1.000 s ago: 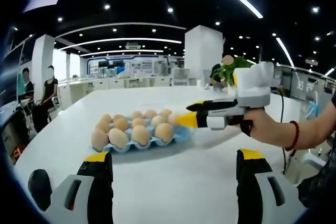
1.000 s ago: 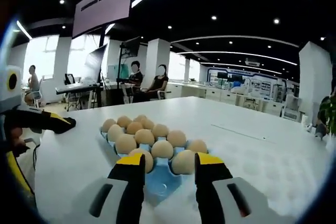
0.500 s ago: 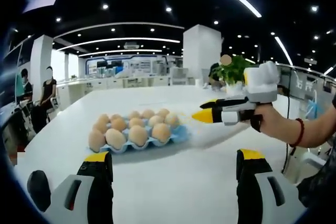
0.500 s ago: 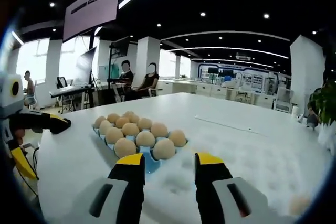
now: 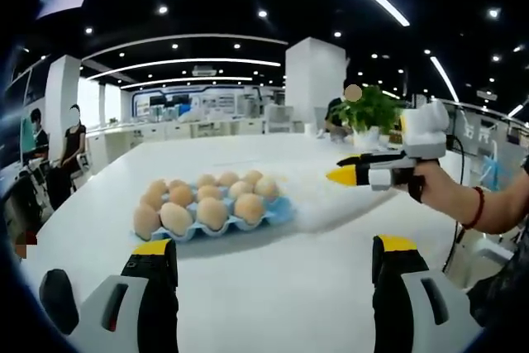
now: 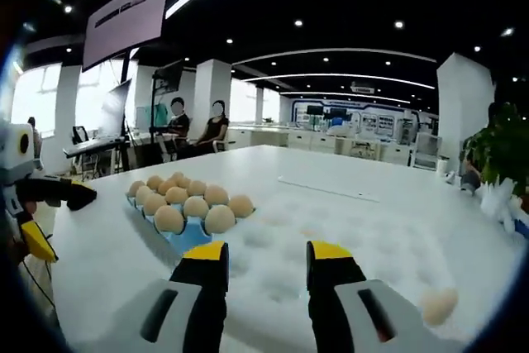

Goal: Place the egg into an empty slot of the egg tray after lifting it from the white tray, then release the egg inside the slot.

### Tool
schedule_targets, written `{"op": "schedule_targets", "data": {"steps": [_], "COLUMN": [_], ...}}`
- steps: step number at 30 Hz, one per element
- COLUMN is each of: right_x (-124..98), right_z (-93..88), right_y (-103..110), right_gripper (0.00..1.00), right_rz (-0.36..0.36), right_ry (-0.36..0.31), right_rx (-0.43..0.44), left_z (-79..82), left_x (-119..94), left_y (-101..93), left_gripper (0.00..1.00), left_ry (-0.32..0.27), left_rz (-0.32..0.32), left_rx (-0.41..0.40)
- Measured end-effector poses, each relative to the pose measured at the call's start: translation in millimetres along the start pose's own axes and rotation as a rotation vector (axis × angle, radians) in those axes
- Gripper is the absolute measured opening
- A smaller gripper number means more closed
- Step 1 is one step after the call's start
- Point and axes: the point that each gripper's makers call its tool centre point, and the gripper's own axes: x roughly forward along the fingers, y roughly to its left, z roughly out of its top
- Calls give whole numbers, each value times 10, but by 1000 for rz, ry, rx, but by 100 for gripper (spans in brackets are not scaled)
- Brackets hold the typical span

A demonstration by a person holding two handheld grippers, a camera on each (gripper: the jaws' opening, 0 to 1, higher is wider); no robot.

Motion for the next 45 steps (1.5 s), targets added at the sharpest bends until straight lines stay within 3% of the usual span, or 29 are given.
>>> {"op": "schedule_targets", "data": {"steps": [4,19,28,35,45], "right_x": [-123,-488,-712,-761,-731], "right_z": [-40,-248,-372,-425,-551], "right_y": [-185,-769,-1217,-1406,-1464], "right_gripper": [39,39,39,39,39], "right_rz": [-48,-242,-374,-410,-401], "right_ry": [6,17,15,31,47], "right_rx": [36,8,55,63,82], "left_z": [-3,0,25,21,32], "left_x": [7,58,64,101,104], "left_y": [0,52,100,123,96], "left_gripper": [100,100,100,100,100], "left_ry": [2,5,1,3,5], "left_rz": [2,-8,-4,-7,-6], "left_rx": [0,4,6,4,10]}}
